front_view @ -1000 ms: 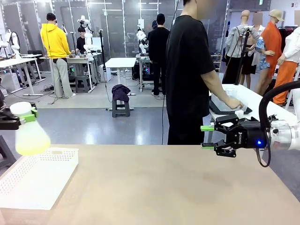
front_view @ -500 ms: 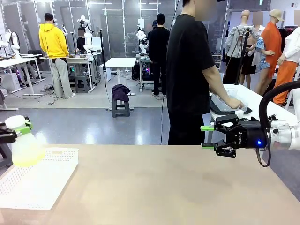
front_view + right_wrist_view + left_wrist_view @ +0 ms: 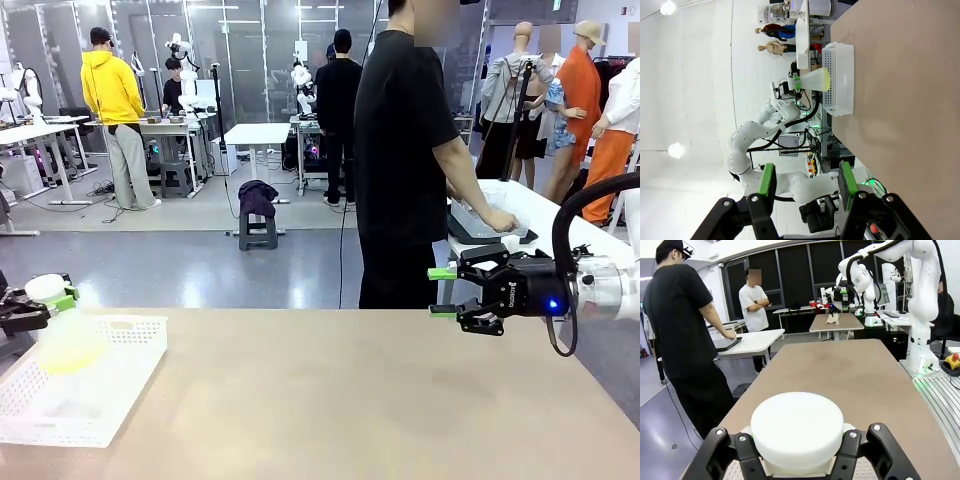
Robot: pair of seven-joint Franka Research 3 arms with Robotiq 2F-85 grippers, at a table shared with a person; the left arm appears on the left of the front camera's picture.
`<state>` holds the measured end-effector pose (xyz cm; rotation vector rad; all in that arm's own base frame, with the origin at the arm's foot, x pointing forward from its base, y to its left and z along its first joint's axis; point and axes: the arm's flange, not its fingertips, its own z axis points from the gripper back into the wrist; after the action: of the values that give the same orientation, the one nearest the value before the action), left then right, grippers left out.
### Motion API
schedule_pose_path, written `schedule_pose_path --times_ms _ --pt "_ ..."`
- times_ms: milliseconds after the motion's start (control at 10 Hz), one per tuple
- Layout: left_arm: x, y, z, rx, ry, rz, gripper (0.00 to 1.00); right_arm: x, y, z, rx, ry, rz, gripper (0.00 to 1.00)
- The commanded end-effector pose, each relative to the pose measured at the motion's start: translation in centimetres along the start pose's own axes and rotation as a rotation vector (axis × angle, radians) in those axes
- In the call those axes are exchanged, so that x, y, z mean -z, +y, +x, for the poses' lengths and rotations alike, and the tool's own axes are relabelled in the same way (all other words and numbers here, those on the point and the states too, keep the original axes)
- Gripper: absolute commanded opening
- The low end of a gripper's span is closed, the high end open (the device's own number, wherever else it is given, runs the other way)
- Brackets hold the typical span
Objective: Prepare the solutions needed for the experiment.
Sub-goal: When the human places the Big flask in the center of the table, pick up the Big flask and place it in the left Organizing basket.
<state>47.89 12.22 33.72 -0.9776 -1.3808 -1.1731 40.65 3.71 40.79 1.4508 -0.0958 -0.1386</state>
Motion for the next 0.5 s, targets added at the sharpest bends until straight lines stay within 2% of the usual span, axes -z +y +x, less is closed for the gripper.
schedule_pose_path --times_ms 0,400 --pt "0.5 1.5 -0.7 0.024 -0.041 0.011 0.00 0.0 0.1 0.0 0.001 -0.002 0.014 0.64" --pt "1.9 2.9 -4.2 -0.021 -0.032 0.007 0.00 0.0 0.1 0.0 0.001 -0.002 0.014 0.64"
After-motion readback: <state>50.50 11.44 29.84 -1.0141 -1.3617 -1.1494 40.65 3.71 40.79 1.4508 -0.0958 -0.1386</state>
